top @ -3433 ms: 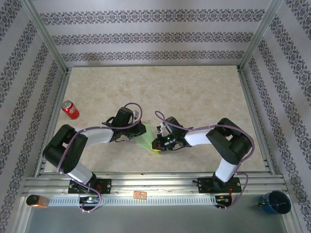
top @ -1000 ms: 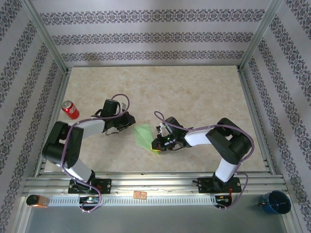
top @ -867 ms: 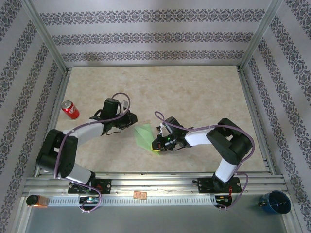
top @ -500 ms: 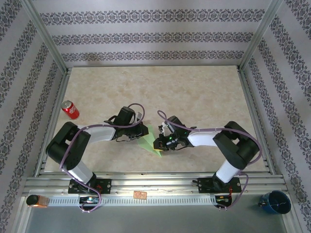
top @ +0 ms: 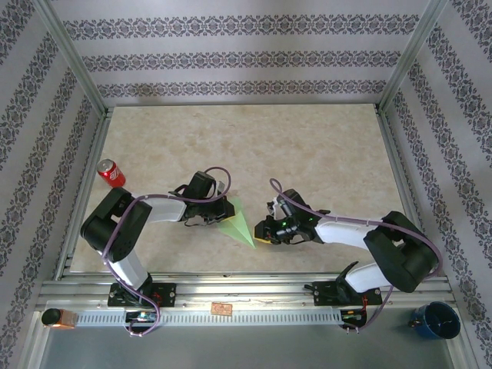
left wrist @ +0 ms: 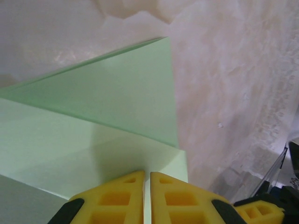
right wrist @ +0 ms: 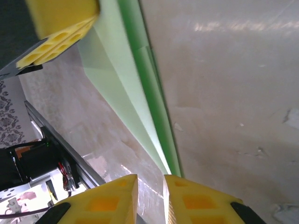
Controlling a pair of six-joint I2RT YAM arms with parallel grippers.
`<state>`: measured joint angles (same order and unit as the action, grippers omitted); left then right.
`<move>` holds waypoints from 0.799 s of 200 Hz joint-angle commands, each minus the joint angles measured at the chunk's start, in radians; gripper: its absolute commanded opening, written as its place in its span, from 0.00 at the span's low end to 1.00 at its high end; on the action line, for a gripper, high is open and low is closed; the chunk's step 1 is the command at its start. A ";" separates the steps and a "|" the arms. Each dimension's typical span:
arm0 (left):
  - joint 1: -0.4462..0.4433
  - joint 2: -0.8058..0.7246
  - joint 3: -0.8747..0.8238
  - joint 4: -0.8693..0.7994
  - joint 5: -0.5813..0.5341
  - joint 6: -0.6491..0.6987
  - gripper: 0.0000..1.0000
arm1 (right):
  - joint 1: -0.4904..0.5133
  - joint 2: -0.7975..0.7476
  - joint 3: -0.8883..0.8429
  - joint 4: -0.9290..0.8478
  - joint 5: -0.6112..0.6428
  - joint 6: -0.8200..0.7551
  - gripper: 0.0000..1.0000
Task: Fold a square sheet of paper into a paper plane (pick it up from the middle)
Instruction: Turn over the paper at the center of the table.
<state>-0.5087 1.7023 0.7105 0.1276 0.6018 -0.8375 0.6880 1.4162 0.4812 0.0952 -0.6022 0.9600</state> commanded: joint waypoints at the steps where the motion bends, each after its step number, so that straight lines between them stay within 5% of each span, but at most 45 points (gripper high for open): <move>1: 0.000 0.014 0.025 -0.021 -0.002 0.046 0.12 | 0.027 -0.013 -0.026 -0.011 0.005 0.032 0.24; 160: 0.006 0.000 -0.008 -0.018 -0.027 0.011 0.11 | 0.087 0.057 -0.044 0.014 0.033 0.070 0.25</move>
<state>-0.5087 1.7069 0.7128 0.1131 0.5938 -0.8162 0.7574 1.4498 0.4488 0.0990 -0.5770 1.0195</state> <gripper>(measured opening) 0.112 0.260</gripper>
